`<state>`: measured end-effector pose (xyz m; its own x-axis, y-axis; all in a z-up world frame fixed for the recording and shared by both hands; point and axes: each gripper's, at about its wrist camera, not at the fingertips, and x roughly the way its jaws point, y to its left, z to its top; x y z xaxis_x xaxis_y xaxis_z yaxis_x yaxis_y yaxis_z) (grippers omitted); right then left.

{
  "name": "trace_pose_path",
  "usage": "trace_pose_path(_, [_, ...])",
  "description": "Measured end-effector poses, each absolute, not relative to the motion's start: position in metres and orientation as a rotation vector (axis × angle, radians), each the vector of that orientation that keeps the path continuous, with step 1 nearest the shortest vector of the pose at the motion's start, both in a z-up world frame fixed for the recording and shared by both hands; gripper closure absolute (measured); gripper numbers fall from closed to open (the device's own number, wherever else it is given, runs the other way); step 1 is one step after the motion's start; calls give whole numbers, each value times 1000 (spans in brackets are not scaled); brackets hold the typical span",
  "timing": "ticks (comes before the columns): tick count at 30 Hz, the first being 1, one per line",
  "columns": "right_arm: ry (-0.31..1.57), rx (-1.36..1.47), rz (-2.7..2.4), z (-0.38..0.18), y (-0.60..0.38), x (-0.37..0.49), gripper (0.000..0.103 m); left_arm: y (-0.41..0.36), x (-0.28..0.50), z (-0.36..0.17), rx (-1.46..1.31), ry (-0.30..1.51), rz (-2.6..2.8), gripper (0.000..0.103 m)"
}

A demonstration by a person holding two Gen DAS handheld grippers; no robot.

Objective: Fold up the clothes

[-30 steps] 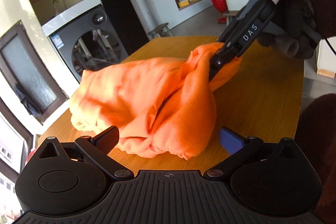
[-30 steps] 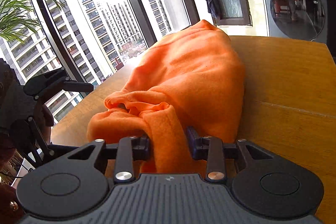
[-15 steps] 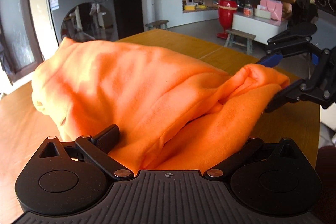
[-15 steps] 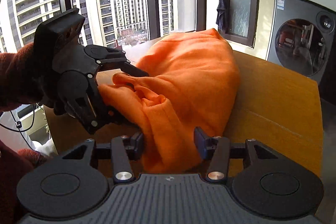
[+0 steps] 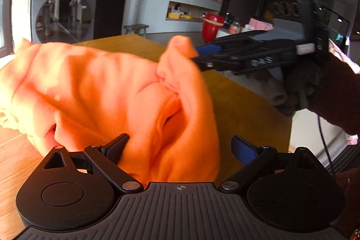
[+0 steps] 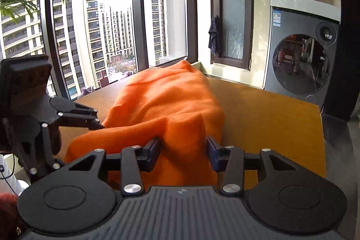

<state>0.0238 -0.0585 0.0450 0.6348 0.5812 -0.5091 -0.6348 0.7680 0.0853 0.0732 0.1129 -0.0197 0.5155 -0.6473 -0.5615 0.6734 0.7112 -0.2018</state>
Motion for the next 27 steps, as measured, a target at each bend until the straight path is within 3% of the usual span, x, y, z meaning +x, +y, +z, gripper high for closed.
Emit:
trace_pose_path(10, [636,-20,615,13,-57,66,59,80,73,-18,288,635,-613,10])
trace_pose_path(13, [619,-23,611,16,-58,61,61,63,77,-23,347,632,-591,18])
trace_pose_path(15, [604,-20,612,19,-59,53,67,54,78,-27,384,621,-555,32])
trace_pose_path(17, [585,-26,613,25,-58,54,71,65,89,-22,255,656,-555,38])
trace_pose_path(20, [546,-29,615,34,-55,58,71,104,114,-16,-55,731,-561,54])
trace_pose_path(23, [517,3,605,43,-56,61,71,137,132,-22,-296,772,-540,56])
trace_pose_path(25, [507,43,589,47,-60,58,64,154,141,-28,-421,785,-520,57])
trace_pose_path(27, [511,86,584,45,-65,50,42,171,148,-36,-581,811,-519,57])
